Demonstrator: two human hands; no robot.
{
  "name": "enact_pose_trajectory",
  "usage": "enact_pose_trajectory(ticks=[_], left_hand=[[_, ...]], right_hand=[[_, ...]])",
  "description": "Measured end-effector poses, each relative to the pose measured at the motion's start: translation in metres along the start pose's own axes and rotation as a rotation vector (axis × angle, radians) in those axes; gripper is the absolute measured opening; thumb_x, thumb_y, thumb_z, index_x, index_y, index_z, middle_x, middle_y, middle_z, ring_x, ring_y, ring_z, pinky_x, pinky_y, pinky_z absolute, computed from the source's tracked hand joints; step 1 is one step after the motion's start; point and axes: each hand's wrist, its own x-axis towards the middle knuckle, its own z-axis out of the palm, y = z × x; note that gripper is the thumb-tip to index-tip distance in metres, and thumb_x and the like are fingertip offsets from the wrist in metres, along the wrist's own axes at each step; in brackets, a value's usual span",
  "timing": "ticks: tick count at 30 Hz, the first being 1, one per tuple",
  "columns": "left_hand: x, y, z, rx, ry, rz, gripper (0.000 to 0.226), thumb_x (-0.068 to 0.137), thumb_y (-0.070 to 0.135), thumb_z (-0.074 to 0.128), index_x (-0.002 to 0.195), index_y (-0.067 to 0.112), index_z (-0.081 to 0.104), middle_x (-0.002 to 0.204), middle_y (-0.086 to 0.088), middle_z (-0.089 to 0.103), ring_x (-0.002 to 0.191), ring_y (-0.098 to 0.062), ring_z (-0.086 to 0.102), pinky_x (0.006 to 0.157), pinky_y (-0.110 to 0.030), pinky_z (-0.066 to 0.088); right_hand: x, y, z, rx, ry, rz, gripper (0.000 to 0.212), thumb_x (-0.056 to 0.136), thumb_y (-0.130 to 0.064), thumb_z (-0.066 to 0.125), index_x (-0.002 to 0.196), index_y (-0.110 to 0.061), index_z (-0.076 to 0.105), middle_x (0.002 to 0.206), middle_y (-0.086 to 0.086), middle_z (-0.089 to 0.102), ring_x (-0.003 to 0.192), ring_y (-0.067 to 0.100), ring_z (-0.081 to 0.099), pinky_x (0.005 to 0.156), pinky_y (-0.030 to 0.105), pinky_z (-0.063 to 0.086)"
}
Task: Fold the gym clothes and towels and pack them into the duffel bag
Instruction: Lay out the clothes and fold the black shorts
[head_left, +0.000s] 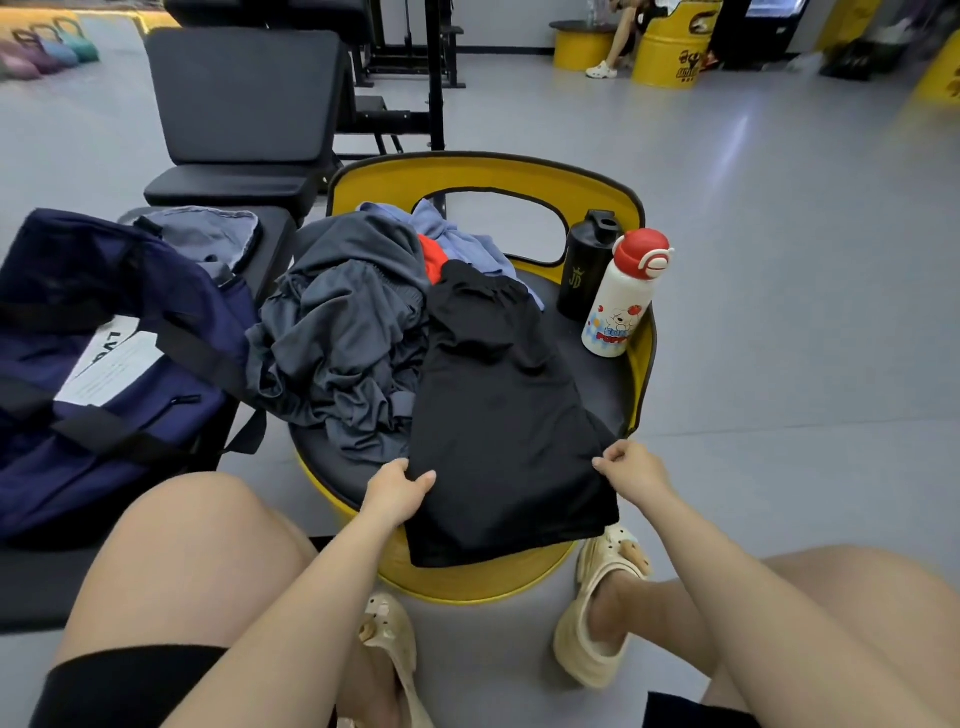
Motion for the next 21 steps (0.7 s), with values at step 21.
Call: enact_pose_trajectory(ticks=[21], left_hand=[[-0.013,-0.008,0.053,-0.143,-0.054,-0.029,0.052,0.094,0.045,0.049,0.136,0.016,0.048,0.128,-0.01,0.059,0.118,-0.028,0.055,0.098,-0.046,0.048]], right_hand=[[0.009,0.037,-0.006,0.241,0.071,-0.029,0.03,0.093,-0.031,0.06,0.113,-0.009,0.055,0.096,0.003,0.056,0.089,0.02,0.051,0.068,0.028,0.039]])
